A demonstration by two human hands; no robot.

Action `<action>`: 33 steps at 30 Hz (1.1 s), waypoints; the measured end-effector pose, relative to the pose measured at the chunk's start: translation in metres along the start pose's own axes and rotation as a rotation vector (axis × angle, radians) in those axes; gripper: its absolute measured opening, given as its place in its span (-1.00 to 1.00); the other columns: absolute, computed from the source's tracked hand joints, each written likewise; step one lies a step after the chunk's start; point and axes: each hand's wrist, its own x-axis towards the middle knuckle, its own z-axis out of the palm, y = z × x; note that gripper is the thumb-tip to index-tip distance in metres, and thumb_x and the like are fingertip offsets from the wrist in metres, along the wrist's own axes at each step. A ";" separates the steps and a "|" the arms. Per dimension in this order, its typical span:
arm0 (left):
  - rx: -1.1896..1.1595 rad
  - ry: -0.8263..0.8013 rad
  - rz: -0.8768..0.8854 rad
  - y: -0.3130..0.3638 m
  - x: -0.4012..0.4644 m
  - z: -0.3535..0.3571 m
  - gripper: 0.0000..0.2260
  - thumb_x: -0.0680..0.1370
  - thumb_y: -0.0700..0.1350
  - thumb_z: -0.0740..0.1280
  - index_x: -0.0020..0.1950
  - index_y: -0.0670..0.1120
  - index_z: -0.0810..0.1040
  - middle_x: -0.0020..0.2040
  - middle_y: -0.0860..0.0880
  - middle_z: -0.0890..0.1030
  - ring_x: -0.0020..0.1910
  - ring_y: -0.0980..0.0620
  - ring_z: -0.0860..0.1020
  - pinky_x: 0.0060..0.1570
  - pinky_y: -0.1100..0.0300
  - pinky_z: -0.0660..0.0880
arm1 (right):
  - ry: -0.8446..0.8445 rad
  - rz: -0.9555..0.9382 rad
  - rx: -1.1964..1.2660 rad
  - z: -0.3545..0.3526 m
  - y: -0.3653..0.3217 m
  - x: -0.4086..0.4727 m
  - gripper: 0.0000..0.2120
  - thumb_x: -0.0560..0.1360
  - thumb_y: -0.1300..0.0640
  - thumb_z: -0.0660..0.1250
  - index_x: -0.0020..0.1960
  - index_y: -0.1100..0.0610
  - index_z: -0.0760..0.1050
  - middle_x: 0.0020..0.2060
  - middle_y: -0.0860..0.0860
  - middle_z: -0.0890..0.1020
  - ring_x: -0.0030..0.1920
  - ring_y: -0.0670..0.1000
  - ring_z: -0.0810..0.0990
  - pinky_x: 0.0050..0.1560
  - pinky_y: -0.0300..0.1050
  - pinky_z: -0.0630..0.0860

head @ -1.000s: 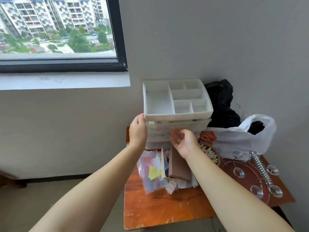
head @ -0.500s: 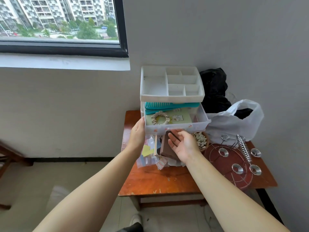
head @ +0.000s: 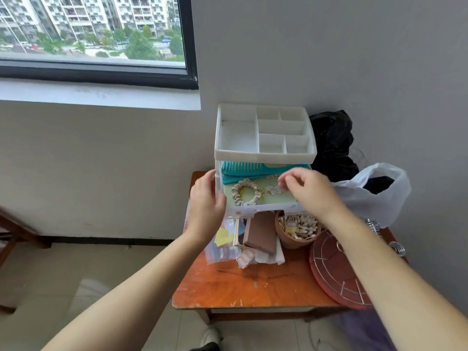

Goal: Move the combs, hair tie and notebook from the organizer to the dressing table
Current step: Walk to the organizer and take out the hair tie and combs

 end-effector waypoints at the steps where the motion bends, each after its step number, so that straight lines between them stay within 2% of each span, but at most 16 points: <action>1: 0.150 0.011 0.117 0.006 0.007 0.000 -0.66 0.53 -0.20 0.23 0.31 -0.12 0.40 0.23 -0.09 0.51 0.22 -0.01 0.43 0.24 0.17 0.35 | 0.011 -0.087 -0.184 -0.005 0.000 0.013 -0.74 0.56 0.15 0.12 0.09 0.10 0.57 0.04 0.01 0.66 0.00 -0.01 0.60 -0.03 -0.12 0.52; 3: 0.501 -0.124 0.276 0.020 0.023 0.003 -0.75 0.53 -0.15 0.22 0.20 -0.10 0.48 0.17 -0.10 0.56 0.19 -0.10 0.47 0.34 0.02 0.25 | -0.149 -0.167 -0.509 0.000 0.004 0.036 -0.66 0.58 0.17 0.07 0.30 0.17 0.42 0.26 0.09 0.52 0.24 0.11 0.48 0.22 0.01 0.45; 5: 0.852 -0.320 0.285 0.033 0.035 0.011 -0.85 0.54 -0.14 0.17 0.03 -0.10 0.51 0.03 -0.09 0.61 0.11 -0.13 0.51 0.43 -0.13 0.10 | -0.290 -0.205 -0.729 0.015 0.013 0.047 -0.61 0.57 0.17 0.08 0.39 0.18 0.29 0.32 0.12 0.43 0.33 0.15 0.39 0.33 0.09 0.36; 8: 1.102 -0.441 0.253 0.042 0.042 0.025 -0.93 0.51 -0.19 0.17 -0.14 -0.08 0.43 -0.10 -0.08 0.61 0.03 -0.16 0.51 0.45 -0.29 -0.12 | -0.288 -0.234 -0.850 0.031 0.022 0.055 -0.47 0.54 0.17 0.13 0.49 0.15 0.09 0.40 0.11 0.35 0.39 0.16 0.30 0.41 0.07 0.24; 10: 1.130 -0.423 0.229 0.041 0.046 0.033 -0.92 0.50 -0.19 0.18 -0.07 -0.12 0.46 -0.08 -0.09 0.61 0.05 -0.17 0.51 0.42 -0.33 -0.21 | -0.234 -0.215 -0.867 0.036 0.021 0.058 -0.48 0.52 0.17 0.18 0.45 0.16 0.15 0.33 0.13 0.42 0.33 0.17 0.38 0.33 0.08 0.32; 12: 1.135 -0.398 0.210 0.041 0.050 0.039 -0.86 0.49 -0.18 0.20 0.01 -0.14 0.48 -0.08 -0.10 0.61 0.07 -0.18 0.51 0.39 -0.36 -0.26 | -0.200 -0.213 -0.918 0.039 0.018 0.060 -0.63 0.50 0.20 0.21 0.29 0.18 0.33 0.20 0.15 0.53 0.21 0.19 0.49 0.14 0.08 0.45; 14: 1.132 -0.378 0.236 0.038 0.051 0.042 -0.86 0.48 -0.19 0.21 -0.02 -0.13 0.51 -0.13 -0.08 0.63 0.06 -0.18 0.51 0.35 -0.37 -0.33 | -0.196 -0.169 -0.916 0.042 0.015 0.060 -0.77 0.49 0.24 0.21 0.15 0.21 0.40 0.09 0.17 0.57 0.10 0.23 0.56 -0.05 0.07 0.50; 19: 1.136 -0.371 0.343 0.029 0.045 0.045 -0.80 0.46 -0.25 0.22 -0.01 -0.12 0.59 -0.14 -0.07 0.65 0.09 -0.17 0.50 0.26 -0.31 -0.47 | -0.233 -0.069 -0.780 0.041 0.018 0.059 -0.73 0.51 0.17 0.21 0.20 0.18 0.42 0.09 0.18 0.57 0.05 0.24 0.58 -0.16 -0.01 0.47; 23: 1.105 -0.348 0.389 0.025 0.043 0.042 -0.79 0.47 -0.23 0.22 0.05 -0.15 0.57 -0.09 -0.08 0.64 0.12 -0.15 0.47 0.38 -0.30 -0.35 | -0.230 -0.039 -0.631 0.022 0.014 0.058 -0.77 0.48 0.12 0.24 0.12 0.10 0.50 0.06 0.10 0.62 -0.09 0.10 0.57 -0.31 -0.17 0.38; 25: 1.035 -0.333 0.403 0.026 0.044 0.038 -0.80 0.48 -0.19 0.22 0.05 -0.13 0.55 -0.02 -0.07 0.63 0.14 -0.12 0.47 0.44 -0.25 -0.14 | -0.239 0.002 -0.574 0.011 0.012 0.054 -0.85 0.47 0.10 0.26 0.02 0.06 0.51 0.03 0.06 0.62 -0.18 0.03 0.52 -0.41 -0.20 0.34; 26: 0.988 -0.327 0.404 0.028 0.044 0.035 -0.81 0.49 -0.16 0.21 0.05 -0.12 0.53 0.02 -0.06 0.63 0.14 -0.11 0.47 0.42 -0.18 0.01 | -0.248 0.019 -0.544 0.005 0.012 0.052 -0.90 0.47 0.09 0.27 -0.04 0.04 0.50 0.02 0.05 0.63 -0.20 0.02 0.53 -0.39 -0.18 0.39; 28: 0.905 -0.300 0.405 0.031 0.043 0.028 -0.84 0.50 -0.13 0.18 0.00 -0.10 0.51 0.04 -0.05 0.63 0.05 -0.09 0.48 0.22 -0.03 0.23 | -0.268 0.033 -0.496 -0.006 0.011 0.046 -0.91 0.46 0.03 0.31 -0.11 0.04 0.48 -0.02 0.03 0.62 -0.20 0.01 0.56 -0.28 -0.13 0.49; 30: 0.794 -0.232 0.378 0.035 0.040 0.020 -0.88 0.49 -0.13 0.15 -0.10 -0.09 0.47 -0.03 -0.06 0.65 -0.05 -0.11 0.49 0.05 0.02 0.27 | -0.283 0.033 -0.462 -0.016 0.009 0.036 -0.82 0.45 -0.05 0.34 -0.11 0.07 0.50 -0.09 0.00 0.59 -0.23 -0.03 0.54 -0.29 -0.16 0.46; 33: 0.487 -0.127 0.201 0.039 0.029 0.003 -0.94 0.46 -0.11 0.21 -0.20 -0.07 0.41 -0.19 -0.07 0.64 -0.15 -0.13 0.52 -0.03 0.06 0.32 | -0.301 0.024 -0.384 -0.023 0.004 0.019 -0.78 0.47 -0.09 0.30 -0.09 0.08 0.51 -0.16 -0.03 0.56 -0.27 -0.06 0.53 -0.33 -0.19 0.43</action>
